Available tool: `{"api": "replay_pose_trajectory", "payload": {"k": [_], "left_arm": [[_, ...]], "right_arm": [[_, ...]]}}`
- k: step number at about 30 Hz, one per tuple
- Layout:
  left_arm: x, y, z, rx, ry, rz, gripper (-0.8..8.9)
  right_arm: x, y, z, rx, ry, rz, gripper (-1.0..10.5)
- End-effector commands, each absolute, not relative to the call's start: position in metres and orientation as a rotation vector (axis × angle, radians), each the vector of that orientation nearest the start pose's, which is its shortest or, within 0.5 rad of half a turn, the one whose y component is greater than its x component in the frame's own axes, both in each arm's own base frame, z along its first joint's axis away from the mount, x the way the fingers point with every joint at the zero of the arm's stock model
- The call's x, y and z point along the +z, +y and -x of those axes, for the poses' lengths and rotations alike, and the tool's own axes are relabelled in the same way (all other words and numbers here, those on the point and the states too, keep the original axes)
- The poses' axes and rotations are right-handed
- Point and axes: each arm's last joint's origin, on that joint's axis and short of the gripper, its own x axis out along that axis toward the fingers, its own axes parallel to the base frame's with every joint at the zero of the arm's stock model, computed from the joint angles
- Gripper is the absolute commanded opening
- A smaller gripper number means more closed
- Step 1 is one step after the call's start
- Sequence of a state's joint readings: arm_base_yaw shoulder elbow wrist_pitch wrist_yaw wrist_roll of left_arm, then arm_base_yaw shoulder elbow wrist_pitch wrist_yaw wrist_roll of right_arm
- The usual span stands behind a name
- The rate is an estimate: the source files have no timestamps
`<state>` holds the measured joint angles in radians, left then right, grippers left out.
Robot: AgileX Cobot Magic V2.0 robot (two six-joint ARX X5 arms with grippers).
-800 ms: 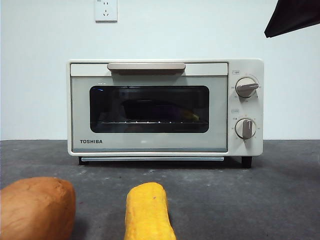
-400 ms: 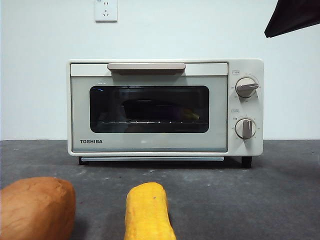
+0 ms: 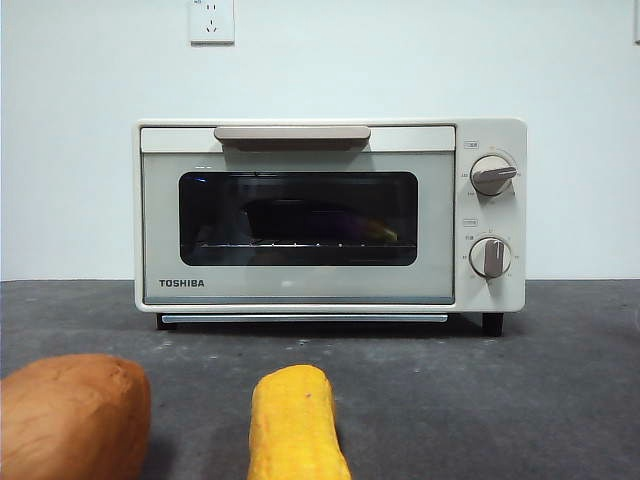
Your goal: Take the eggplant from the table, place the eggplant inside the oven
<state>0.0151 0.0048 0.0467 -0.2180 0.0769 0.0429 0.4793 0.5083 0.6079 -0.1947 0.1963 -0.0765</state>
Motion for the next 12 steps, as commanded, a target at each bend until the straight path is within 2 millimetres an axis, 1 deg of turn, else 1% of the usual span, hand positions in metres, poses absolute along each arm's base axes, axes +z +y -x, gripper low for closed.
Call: {"api": "replay_pose_trajectory", "payload": {"k": [1, 5, 9, 12], "left_arm": [[0.150, -0.001, -0.094, -0.067, 0.206, -0.046, 0.08], [0.150, -0.001, -0.094, -0.067, 0.206, -0.046, 0.08], [0.150, -0.001, -0.094, -0.067, 0.206, -0.046, 0.08], [0.150, -0.001, -0.094, -0.067, 0.206, -0.046, 0.08]], "right_arm": [[0.301, 0.036, -0.102, 0.242, 0.034, 0.109, 0.0], [0.284, 0.019, -0.090, 0.196, -0.007, 0.091, 0.0], [0.253, 0.009, -0.085, 0.114, -0.003, 0.091, 0.0], [0.227, 0.006, -0.086, 0.129, 0.028, 0.089, 0.0]]}}
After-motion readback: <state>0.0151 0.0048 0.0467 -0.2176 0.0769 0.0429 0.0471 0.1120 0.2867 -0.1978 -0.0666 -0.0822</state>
